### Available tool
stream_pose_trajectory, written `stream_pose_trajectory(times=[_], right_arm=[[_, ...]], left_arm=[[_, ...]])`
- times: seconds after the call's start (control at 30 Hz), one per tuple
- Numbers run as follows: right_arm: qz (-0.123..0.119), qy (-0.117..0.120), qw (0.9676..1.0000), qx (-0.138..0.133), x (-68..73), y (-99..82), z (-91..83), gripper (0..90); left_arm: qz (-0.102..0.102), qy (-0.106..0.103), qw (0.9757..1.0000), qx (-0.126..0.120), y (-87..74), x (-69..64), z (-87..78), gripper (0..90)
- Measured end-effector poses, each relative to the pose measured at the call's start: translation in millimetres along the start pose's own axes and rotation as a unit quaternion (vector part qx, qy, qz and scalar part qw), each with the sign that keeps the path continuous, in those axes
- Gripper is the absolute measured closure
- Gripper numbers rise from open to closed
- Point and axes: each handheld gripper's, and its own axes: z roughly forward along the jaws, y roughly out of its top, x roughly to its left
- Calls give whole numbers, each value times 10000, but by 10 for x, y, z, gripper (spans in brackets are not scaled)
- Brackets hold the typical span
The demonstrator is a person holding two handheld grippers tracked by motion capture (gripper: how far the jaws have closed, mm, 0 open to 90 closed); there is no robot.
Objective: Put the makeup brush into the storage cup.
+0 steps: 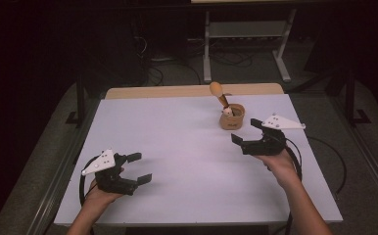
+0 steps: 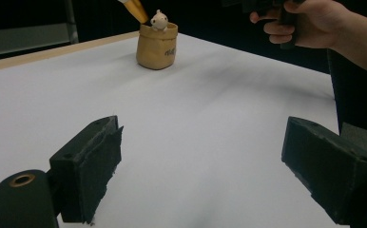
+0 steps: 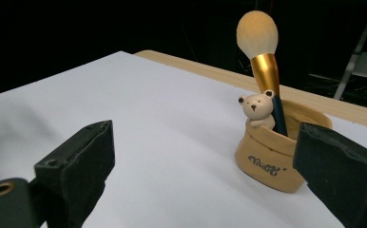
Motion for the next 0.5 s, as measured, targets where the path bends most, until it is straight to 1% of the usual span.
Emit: stream_pose_trajectory(times=[0.07, 0.17, 0.3, 0.37, 0.5], right_arm=[[17, 16, 10000, -83, 14, -12, -33, 57], [19, 38, 9999, -121, 34, -46, -85, 57], [17, 37, 10000, -87, 51, -94, -138, 56], [11, 43, 9999, -121, 60, -122, -164, 56], [-3, 37, 10000, -89, 78, -172, -216, 55]], left_arm=[[3, 3, 10000, 4, 2, 1, -2, 126], [15, 5, 10000, 10, 4, 8, -9, 126], [-6, 7, 10000, 9, -1, 10, -6, 126], [5, 10, 10000, 16, -2, 10, -7, 126], [19, 20, 10000, 13, 3, 10, -13, 126]])
